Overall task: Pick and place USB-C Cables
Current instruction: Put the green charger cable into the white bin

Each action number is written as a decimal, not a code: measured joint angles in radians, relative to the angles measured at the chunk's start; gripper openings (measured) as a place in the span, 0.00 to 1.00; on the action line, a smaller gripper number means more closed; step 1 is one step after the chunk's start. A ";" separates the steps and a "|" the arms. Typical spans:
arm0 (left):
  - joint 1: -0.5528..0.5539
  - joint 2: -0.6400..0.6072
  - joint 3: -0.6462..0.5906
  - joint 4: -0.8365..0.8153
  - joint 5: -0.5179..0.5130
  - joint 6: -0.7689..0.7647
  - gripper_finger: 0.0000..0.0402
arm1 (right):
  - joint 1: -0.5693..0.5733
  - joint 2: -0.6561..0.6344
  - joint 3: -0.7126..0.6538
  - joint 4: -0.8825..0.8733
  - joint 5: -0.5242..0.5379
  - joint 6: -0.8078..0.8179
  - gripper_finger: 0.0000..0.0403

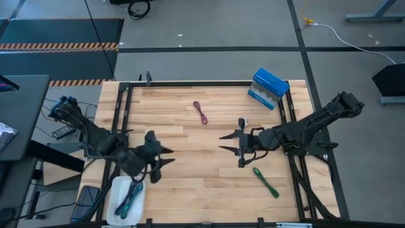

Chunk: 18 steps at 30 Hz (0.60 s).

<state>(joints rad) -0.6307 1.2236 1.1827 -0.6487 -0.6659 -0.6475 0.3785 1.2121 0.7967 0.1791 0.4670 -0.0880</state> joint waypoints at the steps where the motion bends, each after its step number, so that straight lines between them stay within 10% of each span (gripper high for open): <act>1: 0.017 0.002 -0.008 0.045 -0.007 0.065 0.38 | -0.006 0.000 0.000 -0.021 -0.019 0.018 0.36; 18: 0.342 0.008 -0.508 1.054 0.288 0.408 0.38 | -0.035 -0.001 0.000 -0.519 -0.184 0.389 0.36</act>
<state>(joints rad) -0.2888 1.2320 0.6746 0.4051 -0.3780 -0.2395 0.3435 1.2114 0.7971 -0.3400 0.2832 0.3011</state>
